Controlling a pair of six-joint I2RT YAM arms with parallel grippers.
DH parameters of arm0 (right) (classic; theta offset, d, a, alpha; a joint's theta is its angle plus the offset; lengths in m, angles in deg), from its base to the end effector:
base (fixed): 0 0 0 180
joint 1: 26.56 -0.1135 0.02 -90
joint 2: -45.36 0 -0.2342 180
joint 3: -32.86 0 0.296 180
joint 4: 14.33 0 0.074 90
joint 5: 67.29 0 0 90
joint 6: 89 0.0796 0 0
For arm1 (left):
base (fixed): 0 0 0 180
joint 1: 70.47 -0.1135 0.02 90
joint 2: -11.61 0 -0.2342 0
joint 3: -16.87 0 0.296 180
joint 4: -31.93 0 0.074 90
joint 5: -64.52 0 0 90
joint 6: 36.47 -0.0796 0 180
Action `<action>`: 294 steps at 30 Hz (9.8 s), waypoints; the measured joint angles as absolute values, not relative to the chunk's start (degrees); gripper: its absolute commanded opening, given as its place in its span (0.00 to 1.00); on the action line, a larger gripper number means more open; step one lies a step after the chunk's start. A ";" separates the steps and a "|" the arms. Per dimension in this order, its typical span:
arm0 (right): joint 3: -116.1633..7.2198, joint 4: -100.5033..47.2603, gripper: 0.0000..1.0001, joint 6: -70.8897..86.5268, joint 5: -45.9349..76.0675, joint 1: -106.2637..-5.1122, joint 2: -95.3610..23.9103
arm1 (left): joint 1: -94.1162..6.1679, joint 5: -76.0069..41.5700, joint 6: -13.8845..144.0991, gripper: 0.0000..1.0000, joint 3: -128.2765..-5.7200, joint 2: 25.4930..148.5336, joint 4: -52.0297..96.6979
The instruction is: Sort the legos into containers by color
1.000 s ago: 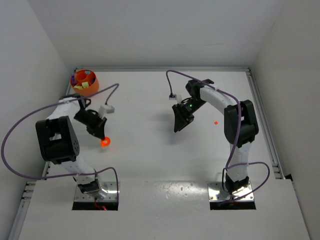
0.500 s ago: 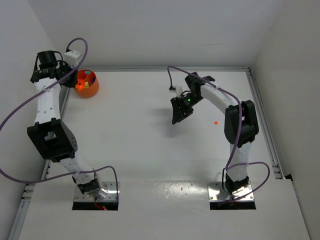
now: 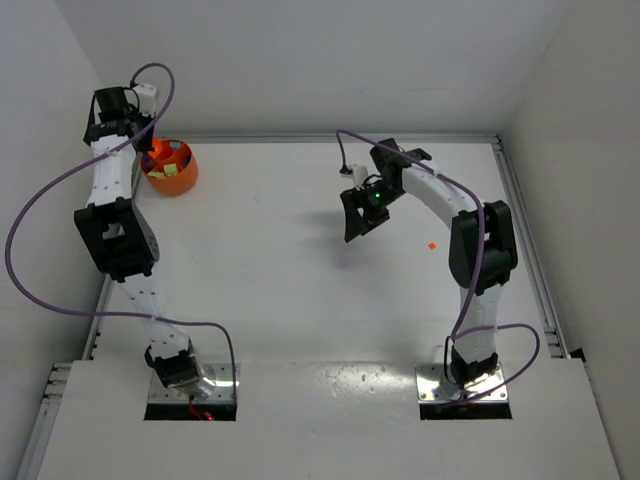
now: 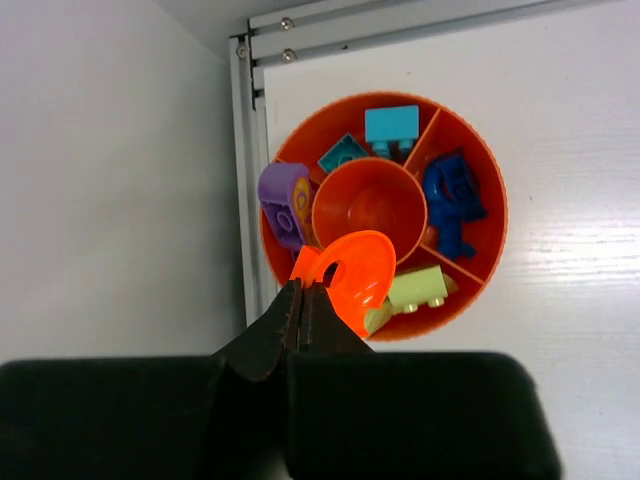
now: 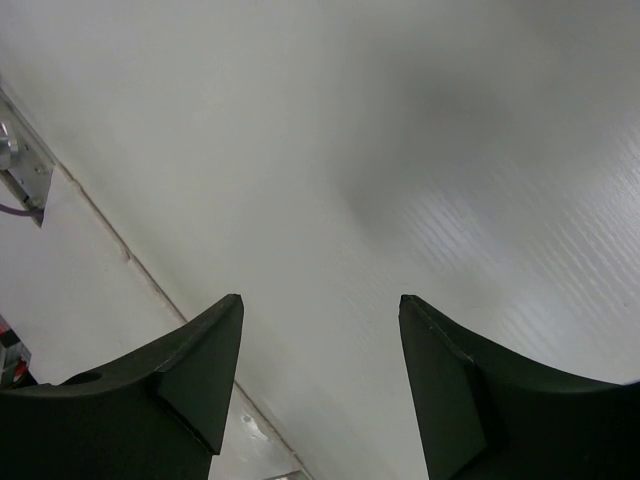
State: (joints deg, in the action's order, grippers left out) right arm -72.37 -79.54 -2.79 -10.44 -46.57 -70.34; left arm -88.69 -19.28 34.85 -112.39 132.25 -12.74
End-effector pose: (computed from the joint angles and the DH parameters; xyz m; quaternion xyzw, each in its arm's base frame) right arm 0.4055 0.1940 0.1345 -0.2309 0.9232 0.2971 0.0783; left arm 0.5306 0.1656 0.2692 0.0281 0.8898 0.0976 0.4449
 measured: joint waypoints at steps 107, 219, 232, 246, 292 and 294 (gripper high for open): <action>-94.71 -66.58 0.35 25.76 31.55 -25.26 -94.91 | -64.47 -15.28 58.74 1.00 -78.53 99.09 2.06; -57.16 -21.01 0.00 59.22 -55.31 -46.70 -77.64 | -42.40 4.96 44.97 0.57 -77.92 110.26 -14.25; -57.16 -19.17 0.00 60.20 -54.74 -46.68 -77.64 | -41.61 5.90 45.08 0.29 -77.92 110.26 -14.51; -54.60 -18.52 0.47 61.21 -53.98 -45.35 -77.62 | -42.84 6.05 45.63 0.08 -77.68 109.76 -14.71; -68.44 -63.41 0.48 17.43 -14.26 -35.42 -66.61 | -85.41 -26.17 54.02 0.14 -125.89 141.14 -18.64; -68.44 -63.48 0.48 17.43 -14.18 -35.42 -66.61 | -85.52 -26.41 54.00 0.14 -125.89 141.91 -18.53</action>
State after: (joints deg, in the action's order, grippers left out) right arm -68.44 -63.48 17.43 -14.18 -35.42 -66.61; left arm -85.52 -26.41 54.00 -125.89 141.91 -18.53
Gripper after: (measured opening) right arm 0.483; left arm 0.328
